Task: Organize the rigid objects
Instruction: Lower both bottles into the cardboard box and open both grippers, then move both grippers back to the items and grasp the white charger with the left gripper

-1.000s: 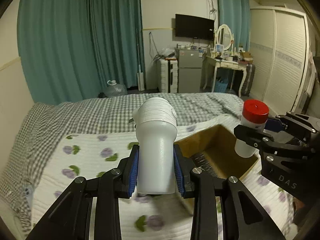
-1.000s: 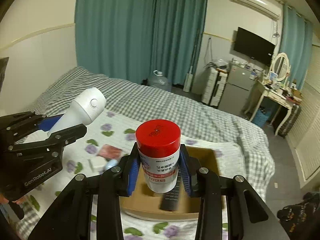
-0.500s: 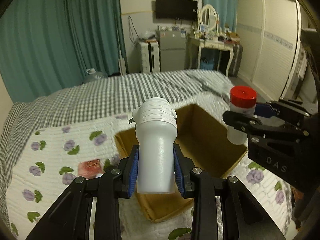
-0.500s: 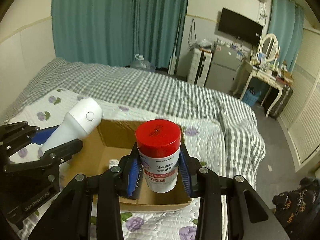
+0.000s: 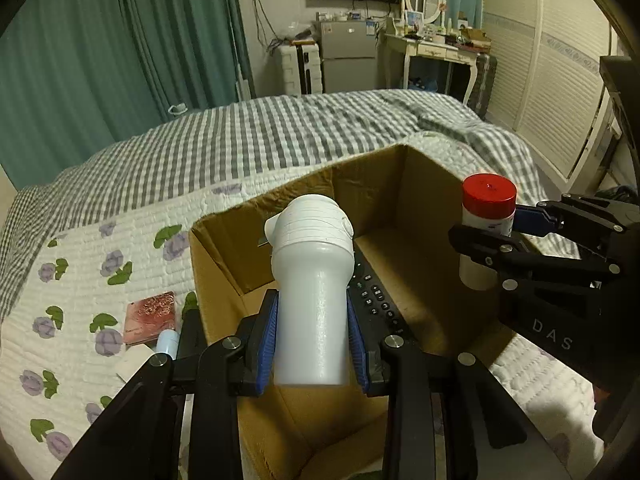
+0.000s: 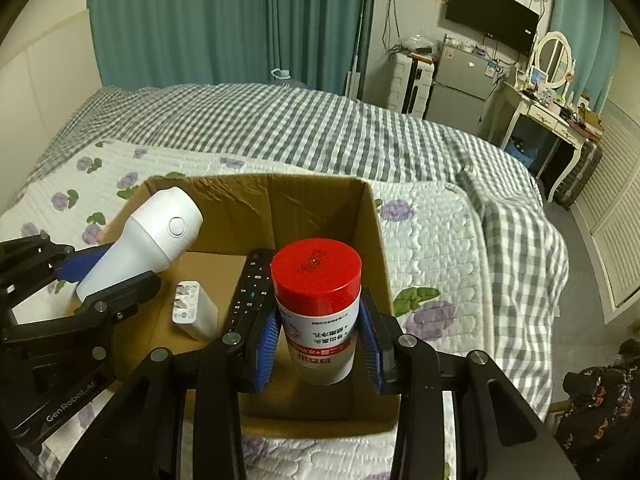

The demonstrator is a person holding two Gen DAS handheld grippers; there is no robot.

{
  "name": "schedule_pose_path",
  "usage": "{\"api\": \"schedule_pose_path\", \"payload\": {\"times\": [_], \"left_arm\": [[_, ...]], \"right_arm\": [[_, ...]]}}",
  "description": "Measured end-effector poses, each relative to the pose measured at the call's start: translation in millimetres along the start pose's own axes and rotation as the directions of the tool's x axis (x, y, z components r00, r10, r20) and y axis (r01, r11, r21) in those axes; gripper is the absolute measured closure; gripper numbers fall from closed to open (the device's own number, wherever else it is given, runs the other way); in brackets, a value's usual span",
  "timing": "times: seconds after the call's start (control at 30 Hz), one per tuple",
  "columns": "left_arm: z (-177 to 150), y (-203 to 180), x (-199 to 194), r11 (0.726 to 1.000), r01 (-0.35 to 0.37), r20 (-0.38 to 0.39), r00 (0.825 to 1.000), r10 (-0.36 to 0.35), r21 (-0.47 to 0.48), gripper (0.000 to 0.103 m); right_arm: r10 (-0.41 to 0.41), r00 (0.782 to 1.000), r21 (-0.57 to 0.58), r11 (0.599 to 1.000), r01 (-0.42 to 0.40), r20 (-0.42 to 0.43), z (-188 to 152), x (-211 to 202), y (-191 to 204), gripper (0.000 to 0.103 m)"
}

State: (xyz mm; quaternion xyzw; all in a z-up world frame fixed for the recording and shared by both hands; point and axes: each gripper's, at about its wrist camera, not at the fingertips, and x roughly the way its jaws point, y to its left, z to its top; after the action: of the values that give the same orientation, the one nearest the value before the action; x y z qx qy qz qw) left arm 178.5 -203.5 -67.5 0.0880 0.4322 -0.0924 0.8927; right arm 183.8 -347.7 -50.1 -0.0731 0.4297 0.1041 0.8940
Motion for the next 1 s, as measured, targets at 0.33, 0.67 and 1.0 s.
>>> {"api": "schedule_pose_path", "payload": {"times": [0.33, 0.67, 1.0], "left_arm": [[-3, -1, 9, 1.000, 0.013, -0.002, 1.000, -0.013, 0.001, 0.068], [6, 14, -31, 1.000, 0.018, 0.072, 0.997, -0.016, -0.023, 0.050], [2, 79, -94, 0.992, -0.061, 0.160, 0.984, 0.078, -0.111, 0.039]], "right_arm": [[-0.001, 1.000, 0.009, 1.000, 0.001, 0.010, -3, 13, -1, 0.067], [-0.055, 0.997, 0.032, 0.998, 0.054, 0.047, 2, -22, 0, 0.046], [-0.061, 0.990, 0.056, 0.997, 0.054, 0.130, 14, -74, 30, 0.018]]}}
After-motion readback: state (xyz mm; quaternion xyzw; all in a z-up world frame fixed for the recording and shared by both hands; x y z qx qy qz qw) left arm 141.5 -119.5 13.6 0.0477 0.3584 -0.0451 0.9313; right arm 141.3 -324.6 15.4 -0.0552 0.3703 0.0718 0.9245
